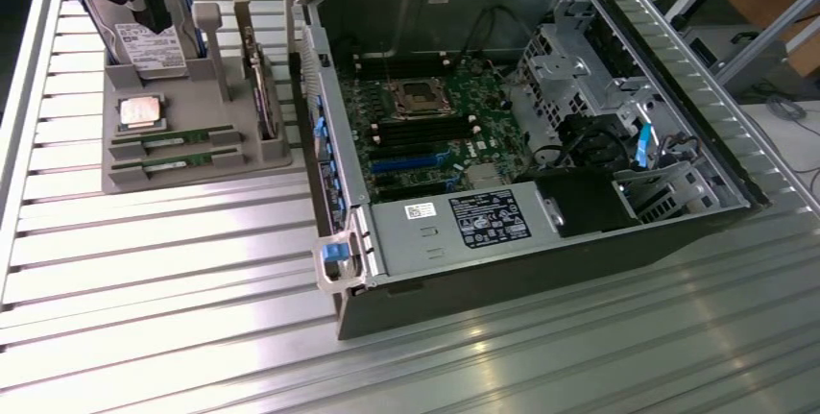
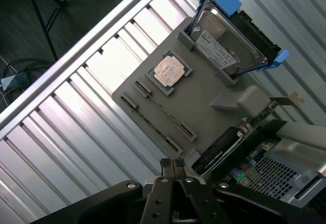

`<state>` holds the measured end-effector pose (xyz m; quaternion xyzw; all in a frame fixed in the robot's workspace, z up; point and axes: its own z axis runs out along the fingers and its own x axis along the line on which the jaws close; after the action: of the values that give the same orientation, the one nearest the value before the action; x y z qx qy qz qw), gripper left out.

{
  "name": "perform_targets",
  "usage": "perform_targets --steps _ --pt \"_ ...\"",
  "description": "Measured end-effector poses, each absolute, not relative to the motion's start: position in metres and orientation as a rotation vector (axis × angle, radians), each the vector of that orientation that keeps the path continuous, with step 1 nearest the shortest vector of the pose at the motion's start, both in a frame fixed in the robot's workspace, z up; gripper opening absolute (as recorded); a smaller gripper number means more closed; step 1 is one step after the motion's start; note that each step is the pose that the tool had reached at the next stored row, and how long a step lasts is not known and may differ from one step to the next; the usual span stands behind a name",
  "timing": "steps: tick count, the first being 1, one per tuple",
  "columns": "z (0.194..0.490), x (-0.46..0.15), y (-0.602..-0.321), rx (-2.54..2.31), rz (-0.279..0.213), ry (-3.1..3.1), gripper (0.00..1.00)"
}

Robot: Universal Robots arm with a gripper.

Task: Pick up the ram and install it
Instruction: 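Pick up the ram and move it above insertion slot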

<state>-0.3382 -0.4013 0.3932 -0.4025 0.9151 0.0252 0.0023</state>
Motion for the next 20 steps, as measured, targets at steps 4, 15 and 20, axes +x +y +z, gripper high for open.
perform_targets --steps 4,15,20 --pt "0.3932 -0.3382 -0.4013 -1.294 0.079 2.857 0.11" --pt "0.3932 -0.3382 -0.4013 -1.39 0.079 2.814 0.11" --pt "0.3932 -0.3382 -0.4013 -1.415 0.08 2.802 0.11"
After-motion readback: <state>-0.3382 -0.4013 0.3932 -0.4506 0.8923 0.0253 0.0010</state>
